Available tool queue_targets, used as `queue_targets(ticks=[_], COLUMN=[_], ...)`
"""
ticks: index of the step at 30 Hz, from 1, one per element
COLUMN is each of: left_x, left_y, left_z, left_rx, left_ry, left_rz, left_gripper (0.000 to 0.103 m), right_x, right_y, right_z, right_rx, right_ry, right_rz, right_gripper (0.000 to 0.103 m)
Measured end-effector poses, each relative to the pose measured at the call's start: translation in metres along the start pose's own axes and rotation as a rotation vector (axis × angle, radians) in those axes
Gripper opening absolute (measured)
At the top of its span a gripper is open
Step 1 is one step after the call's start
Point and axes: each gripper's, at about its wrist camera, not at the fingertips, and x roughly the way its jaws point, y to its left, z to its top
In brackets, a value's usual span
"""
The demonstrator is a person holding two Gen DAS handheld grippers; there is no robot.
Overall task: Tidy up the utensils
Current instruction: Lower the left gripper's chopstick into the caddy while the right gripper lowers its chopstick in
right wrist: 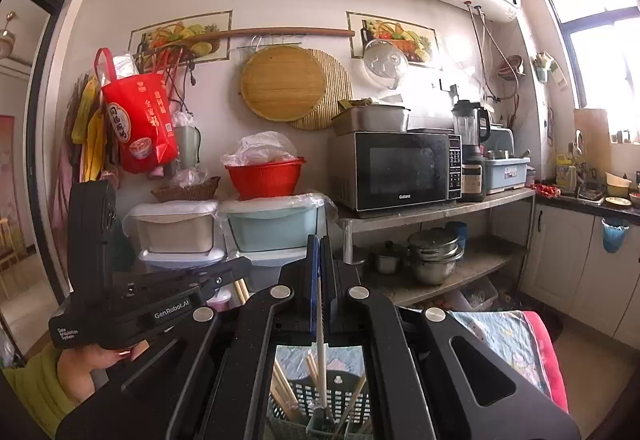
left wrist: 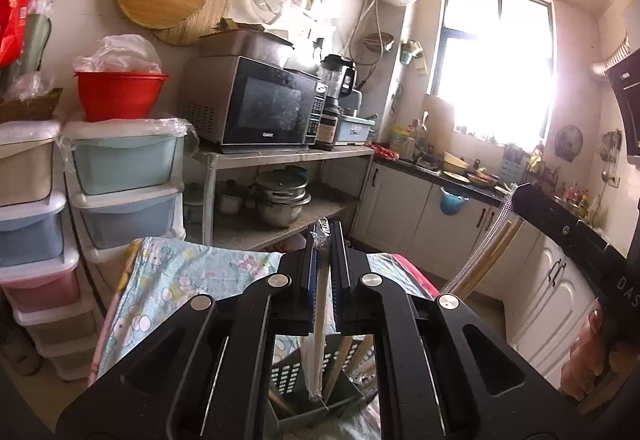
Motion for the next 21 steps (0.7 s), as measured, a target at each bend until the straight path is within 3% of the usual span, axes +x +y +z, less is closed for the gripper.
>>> queue_targets(ticks=[21], left_x=[0.058], left_y=[0.008], left_z=[-0.052], left_rx=[0.021], left_ry=[0.089], left_rz=[0.036], left_gripper=[0.003], right_x=[0.072], right_y=[-0.02], right_z=[-0.056], right_rx=[0.044], right_ry=[0.152], right_rz=[-0.017], right_gripper=[0.002])
